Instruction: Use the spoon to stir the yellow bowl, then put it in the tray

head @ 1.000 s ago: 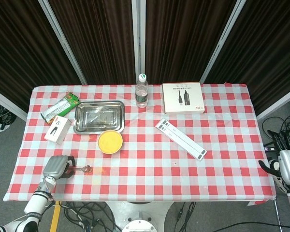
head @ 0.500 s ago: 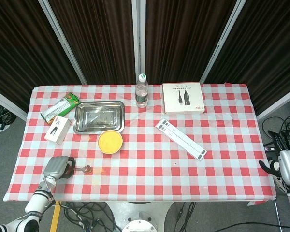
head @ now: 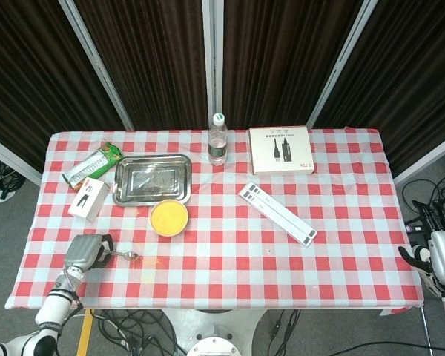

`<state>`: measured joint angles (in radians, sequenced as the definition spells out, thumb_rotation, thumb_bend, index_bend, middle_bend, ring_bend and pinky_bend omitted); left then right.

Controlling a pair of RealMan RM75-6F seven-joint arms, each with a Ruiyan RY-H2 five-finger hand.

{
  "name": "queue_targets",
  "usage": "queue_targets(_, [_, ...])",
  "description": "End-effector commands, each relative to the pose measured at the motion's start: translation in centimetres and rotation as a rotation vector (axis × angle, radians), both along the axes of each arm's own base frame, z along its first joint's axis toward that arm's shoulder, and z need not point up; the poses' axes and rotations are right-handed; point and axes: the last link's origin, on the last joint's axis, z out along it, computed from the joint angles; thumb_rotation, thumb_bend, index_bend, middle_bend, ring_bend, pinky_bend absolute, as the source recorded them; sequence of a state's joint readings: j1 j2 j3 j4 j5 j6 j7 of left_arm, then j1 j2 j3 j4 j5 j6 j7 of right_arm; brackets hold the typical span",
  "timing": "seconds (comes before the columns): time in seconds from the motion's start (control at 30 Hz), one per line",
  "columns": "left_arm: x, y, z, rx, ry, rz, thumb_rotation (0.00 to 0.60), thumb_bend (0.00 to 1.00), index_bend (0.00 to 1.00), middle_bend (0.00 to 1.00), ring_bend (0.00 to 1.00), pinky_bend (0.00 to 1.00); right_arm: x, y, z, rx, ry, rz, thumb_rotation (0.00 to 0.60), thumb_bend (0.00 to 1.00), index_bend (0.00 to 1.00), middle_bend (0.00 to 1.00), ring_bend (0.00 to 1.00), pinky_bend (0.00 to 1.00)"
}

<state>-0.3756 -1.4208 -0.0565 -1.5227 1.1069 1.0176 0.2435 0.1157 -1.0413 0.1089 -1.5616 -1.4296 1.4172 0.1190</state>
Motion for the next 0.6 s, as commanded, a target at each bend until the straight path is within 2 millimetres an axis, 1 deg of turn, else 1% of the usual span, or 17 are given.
queue_targets(0.03, [0.9,1.3,1.0,0.047,0.002,-0.033,0.600,0.46,0.61,1.00,0.99,1.00,0.0,0.0,0.1,-0.003,0.002,0.003,0.600,0.13,0.08,0.13,0.00,0.10])
queue_targets(0.13, [2.5,3.1,1.9,0.100,-0.003,-0.080,0.600,0.46,0.61,1.00,0.99,1.00,0.1,0.0,0.2,-0.005,0.003,0.005,0.600,0.13,0.08,0.13,0.00,0.10])
queue_targets(0.27, [5.1,5.4,2.0,0.143,0.002,-0.157,0.600,0.46,0.61,1.00,0.99,1.00,0.2,-0.1,0.5,-0.010,0.009,0.010,0.600,0.13,0.08,0.13,0.00,0.10])
queue_targets(0.3, [5.8,6.1,1.8,0.149,0.012,-0.182,0.600,0.46,0.61,1.00,0.99,1.00,0.2,-0.1,0.6,-0.012,0.011,0.011,0.600,0.13,0.08,0.13,0.00,0.10])
queue_targets(0.4, [7.3,7.4,0.9,0.140,0.038,-0.219,0.600,0.46,0.61,1.00,0.99,1.00,0.3,-0.2,0.8,-0.019,0.017,0.013,0.600,0.13,0.08,0.13,0.00,0.10])
queue_targets(0.5, [8.2,8.6,-0.1,0.134,0.078,-0.236,0.600,0.46,0.61,1.00,0.99,1.00,0.4,-0.3,1.1,-0.024,0.022,0.017,0.600,0.13,0.08,0.13,0.00,0.10])
queue_targets(0.6, [8.7,9.4,-0.9,0.139,0.110,-0.240,0.600,0.46,0.61,1.00,0.99,1.00,0.5,-0.4,1.3,-0.028,0.025,0.016,0.600,0.13,0.08,0.13,0.00,0.10])
